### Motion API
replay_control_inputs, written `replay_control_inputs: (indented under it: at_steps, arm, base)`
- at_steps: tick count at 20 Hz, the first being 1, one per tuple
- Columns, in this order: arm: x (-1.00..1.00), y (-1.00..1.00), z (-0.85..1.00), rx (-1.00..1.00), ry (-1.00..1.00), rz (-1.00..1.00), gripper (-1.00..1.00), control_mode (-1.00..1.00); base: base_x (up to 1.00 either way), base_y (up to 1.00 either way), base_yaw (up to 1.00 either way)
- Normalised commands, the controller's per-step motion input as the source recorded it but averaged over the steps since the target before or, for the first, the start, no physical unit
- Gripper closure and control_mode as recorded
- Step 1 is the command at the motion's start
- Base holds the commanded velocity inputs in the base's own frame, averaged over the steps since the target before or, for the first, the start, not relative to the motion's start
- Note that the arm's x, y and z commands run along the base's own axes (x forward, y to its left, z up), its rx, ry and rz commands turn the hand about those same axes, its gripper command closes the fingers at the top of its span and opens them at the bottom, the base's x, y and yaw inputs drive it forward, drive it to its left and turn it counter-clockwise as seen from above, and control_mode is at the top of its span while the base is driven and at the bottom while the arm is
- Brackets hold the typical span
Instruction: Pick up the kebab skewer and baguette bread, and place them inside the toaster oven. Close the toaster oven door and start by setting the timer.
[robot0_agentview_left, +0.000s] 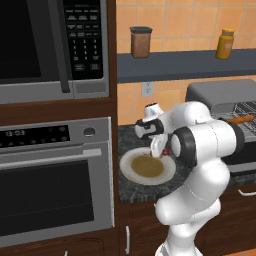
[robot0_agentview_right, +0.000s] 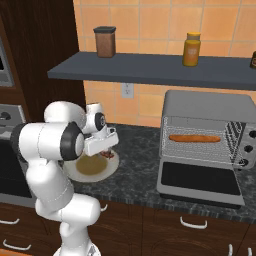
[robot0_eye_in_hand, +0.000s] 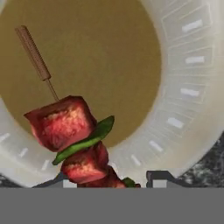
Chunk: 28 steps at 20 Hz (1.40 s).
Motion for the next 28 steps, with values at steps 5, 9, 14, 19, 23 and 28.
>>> replay_control_inputs:
  at_steps: [5,9,14,19,23,28]
  arm:
    - [-0.68,-0.14,0.96,0.03,-0.18,-0.11,1.0,-1.0]
    - [-0.74,-0.28,0.77,0.04,-0.27,-0.09,1.0,-1.0]
    - [-0.87,-0.43,0.46,0.02,-0.29,-0.08,1.0,-1.0]
    - [-0.63,-0.28,0.57,0.06,-0.17,-0.19,1.0,-1.0]
    - [-0.61,-0.19,0.62,0.05,-0.18,-0.19,1.0,-1.0]
    - [-0.49,-0.34,0.65,0.19,-0.06,-0.32,1.0,-1.0]
  base:
    - [0.0,0.0,0.0]
    - [0.0,0.0,0.0]
    - [0.0,0.0,0.0]
    - [0.0,0.0,0.0]
    - [0.0,0.0,0.0]
    - [0.0,0.0,0.0]
